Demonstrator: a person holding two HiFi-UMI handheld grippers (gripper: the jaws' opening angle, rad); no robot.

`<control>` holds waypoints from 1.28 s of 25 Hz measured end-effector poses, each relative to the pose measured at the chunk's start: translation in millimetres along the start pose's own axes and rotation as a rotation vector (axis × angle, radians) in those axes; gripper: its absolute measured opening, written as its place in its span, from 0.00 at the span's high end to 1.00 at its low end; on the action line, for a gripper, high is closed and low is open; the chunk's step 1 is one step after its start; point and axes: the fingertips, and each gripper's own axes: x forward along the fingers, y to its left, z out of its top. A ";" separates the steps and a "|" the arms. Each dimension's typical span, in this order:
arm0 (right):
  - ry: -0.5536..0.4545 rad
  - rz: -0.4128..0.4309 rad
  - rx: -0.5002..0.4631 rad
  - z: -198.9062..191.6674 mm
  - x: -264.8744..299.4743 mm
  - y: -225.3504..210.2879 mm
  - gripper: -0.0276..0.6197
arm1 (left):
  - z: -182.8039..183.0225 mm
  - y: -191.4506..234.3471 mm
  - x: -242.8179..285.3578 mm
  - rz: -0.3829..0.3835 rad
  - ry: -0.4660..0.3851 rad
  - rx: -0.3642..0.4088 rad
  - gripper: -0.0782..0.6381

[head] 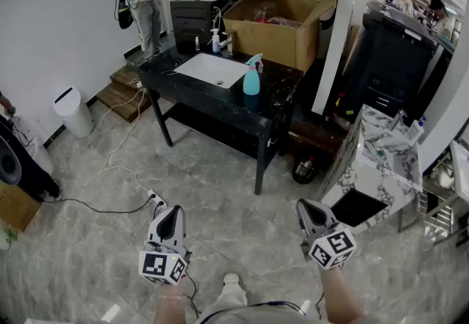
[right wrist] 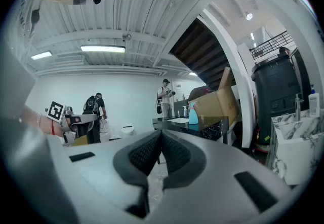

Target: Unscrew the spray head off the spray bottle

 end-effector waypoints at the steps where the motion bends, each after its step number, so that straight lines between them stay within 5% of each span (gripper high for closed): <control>1: 0.002 -0.006 0.000 -0.8 6.5 -2.1 0.95 | -1.9 5.0 5.9 -0.003 0.002 0.000 0.88; 11: -0.010 0.002 -0.038 -0.4 70.3 5.4 0.95 | -13.9 51.0 66.1 -0.073 0.014 0.042 0.88; 17: -0.013 -0.062 -0.036 -3.5 87.6 -2.7 0.95 | -19.9 74.8 90.4 -0.105 0.018 0.044 0.88; 32: 0.015 -0.136 -0.006 -17.1 136.9 -54.7 0.95 | -48.0 101.8 153.4 -0.091 0.054 -0.022 0.88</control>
